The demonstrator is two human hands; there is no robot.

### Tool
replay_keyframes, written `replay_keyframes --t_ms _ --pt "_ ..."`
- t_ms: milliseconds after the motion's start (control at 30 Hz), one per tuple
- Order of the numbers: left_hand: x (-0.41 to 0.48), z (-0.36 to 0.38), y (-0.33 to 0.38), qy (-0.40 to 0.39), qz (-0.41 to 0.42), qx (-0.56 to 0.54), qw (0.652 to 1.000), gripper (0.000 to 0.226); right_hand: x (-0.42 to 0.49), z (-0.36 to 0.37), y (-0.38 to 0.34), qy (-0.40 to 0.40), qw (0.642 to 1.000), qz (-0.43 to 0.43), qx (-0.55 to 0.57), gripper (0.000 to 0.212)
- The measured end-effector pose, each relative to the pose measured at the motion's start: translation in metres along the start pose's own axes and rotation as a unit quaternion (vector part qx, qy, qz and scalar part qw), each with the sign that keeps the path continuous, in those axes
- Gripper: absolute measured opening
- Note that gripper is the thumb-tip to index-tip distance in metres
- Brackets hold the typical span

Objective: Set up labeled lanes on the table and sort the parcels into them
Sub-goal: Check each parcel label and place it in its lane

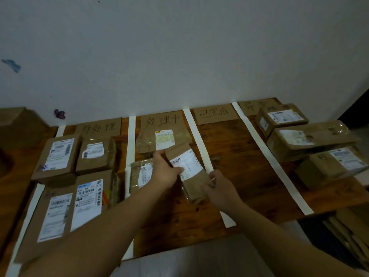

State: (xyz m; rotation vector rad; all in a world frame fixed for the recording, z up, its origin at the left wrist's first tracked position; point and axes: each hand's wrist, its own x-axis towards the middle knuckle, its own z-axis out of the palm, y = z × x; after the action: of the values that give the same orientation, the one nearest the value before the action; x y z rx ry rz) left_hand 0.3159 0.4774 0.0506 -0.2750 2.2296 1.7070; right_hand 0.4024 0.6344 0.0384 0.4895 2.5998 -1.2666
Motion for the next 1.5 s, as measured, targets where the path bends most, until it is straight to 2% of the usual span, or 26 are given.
replay_keyframes --t_ms 100,267,433,500,633,700,767,867,1000,1067,1167,1333,1500 --pt "-0.013 0.005 -0.012 -0.039 0.010 0.042 0.998 0.075 0.000 0.009 0.005 -0.018 0.999 -0.031 -0.032 0.035" --pt "-0.024 0.002 -0.040 -0.138 0.062 0.128 0.980 0.087 -0.001 0.026 0.014 -0.043 0.996 -0.061 -0.051 0.033" --pt "-0.013 0.003 -0.050 -0.121 0.080 0.293 0.945 0.073 0.010 0.035 0.019 -0.070 0.994 -0.048 -0.071 0.040" --pt "-0.010 0.007 -0.046 -0.102 0.115 0.381 0.912 0.070 0.017 0.033 0.018 -0.074 0.994 -0.040 -0.076 0.039" --pt "-0.003 0.004 -0.031 -0.099 0.155 0.583 0.791 0.068 0.029 0.027 0.015 -0.098 0.990 -0.031 -0.098 0.032" --pt "0.000 -0.003 -0.022 -0.114 0.139 0.609 0.772 0.067 0.032 0.022 0.007 -0.108 0.988 -0.030 -0.111 0.034" --pt "0.002 -0.016 -0.010 -0.107 0.130 0.601 0.782 0.067 0.034 0.015 -0.008 -0.097 0.988 -0.044 -0.116 0.043" --pt "-0.002 -0.054 0.006 -0.060 0.116 0.559 0.819 0.065 0.033 0.006 -0.046 -0.078 0.984 -0.091 -0.130 0.054" --pt "-0.013 -0.142 0.012 -0.007 0.081 0.533 0.842 0.066 0.028 0.012 -0.107 -0.087 0.973 -0.165 -0.135 0.042" --pt "-0.023 -0.197 0.007 0.021 0.058 0.537 0.842 0.071 0.025 0.029 -0.143 -0.094 0.960 -0.182 -0.192 0.048" --pt "-0.048 -0.278 -0.004 0.072 0.018 0.527 0.847 0.070 0.015 0.072 -0.199 -0.121 0.944 -0.205 -0.228 0.061" --pt "-0.103 -0.417 -0.039 0.139 -0.042 0.489 0.860 0.068 -0.019 0.166 -0.290 -0.123 0.920 -0.271 -0.254 0.059" --pt "-0.165 -0.549 -0.083 0.183 -0.106 0.443 0.871 0.070 -0.051 0.262 -0.368 -0.162 0.898 -0.314 -0.263 0.063"
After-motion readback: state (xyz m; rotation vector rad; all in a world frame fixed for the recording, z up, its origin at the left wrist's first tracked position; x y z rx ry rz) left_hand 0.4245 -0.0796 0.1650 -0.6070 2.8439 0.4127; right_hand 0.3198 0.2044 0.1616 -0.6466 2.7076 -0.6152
